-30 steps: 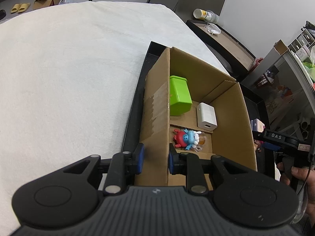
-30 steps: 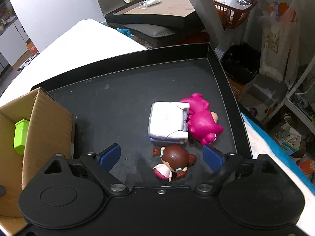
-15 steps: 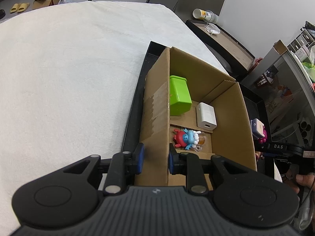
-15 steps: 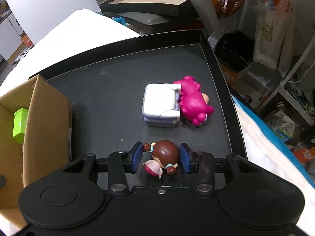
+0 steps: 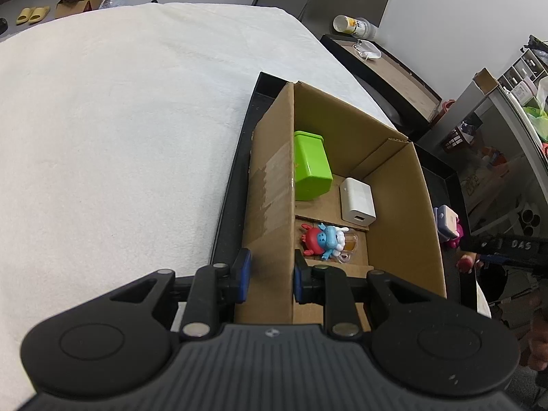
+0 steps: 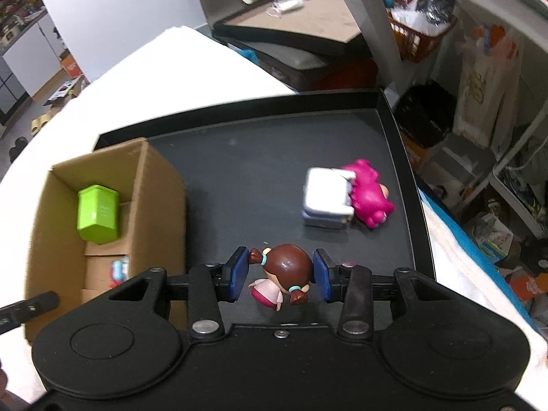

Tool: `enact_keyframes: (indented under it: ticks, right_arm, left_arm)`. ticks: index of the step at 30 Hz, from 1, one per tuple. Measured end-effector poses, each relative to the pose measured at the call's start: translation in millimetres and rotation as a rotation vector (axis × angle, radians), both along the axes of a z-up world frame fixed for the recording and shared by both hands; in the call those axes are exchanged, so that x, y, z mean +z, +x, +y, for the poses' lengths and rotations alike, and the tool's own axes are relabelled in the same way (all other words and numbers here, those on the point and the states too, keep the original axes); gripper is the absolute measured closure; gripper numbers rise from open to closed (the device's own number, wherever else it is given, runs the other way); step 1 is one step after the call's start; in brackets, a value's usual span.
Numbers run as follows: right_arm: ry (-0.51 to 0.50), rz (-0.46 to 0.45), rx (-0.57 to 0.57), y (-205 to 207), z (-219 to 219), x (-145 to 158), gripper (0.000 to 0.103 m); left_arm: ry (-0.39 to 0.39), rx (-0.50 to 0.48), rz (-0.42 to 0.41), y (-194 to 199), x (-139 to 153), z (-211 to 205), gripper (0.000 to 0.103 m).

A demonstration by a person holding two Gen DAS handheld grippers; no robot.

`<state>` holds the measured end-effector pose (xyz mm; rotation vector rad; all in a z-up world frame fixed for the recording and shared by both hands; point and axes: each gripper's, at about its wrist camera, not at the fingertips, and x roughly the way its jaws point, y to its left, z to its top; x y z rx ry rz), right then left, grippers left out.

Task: Organize rigid objects
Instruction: 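Carry the doll figurine with the right gripper into the cardboard box and release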

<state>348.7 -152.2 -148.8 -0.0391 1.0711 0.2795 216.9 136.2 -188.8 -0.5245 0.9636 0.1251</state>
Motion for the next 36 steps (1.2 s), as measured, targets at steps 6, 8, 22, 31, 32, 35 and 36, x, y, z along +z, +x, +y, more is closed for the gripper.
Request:
enact_keyframes:
  ticks: [6, 8, 22, 31, 32, 35, 36]
  right_arm:
    - [-0.009, -0.047, 0.037, -4, 14, 23, 0.063]
    - [-0.008, -0.059, 0.049, -4, 18, 32, 0.063]
    - [-0.013, -0.110, 0.139, -11, 60, 62, 0.063]
    - [-0.022, -0.119, 0.169, -12, 83, 67, 0.063]
    - [-0.023, -0.120, 0.173, -12, 86, 68, 0.063]
    - [-0.030, -0.119, 0.189, -11, 97, 66, 0.063]
    - [-0.033, -0.120, 0.195, -11, 100, 66, 0.062]
  left_arm:
    - [0.000, -0.002, -0.001, 0, 1, -1, 0.080]
    - [-0.001, -0.003, -0.001, 0, 1, -1, 0.080]
    - [-0.008, -0.005, -0.004, 0, 1, 1, 0.080]
    - [-0.016, -0.004, -0.004, -1, 1, 1, 0.080]
    - [-0.017, -0.004, -0.004, -1, 1, 2, 0.080]
    - [-0.019, -0.005, -0.005, -1, 1, 2, 0.080]
    - [-0.019, -0.006, -0.004, -1, 1, 2, 0.080]
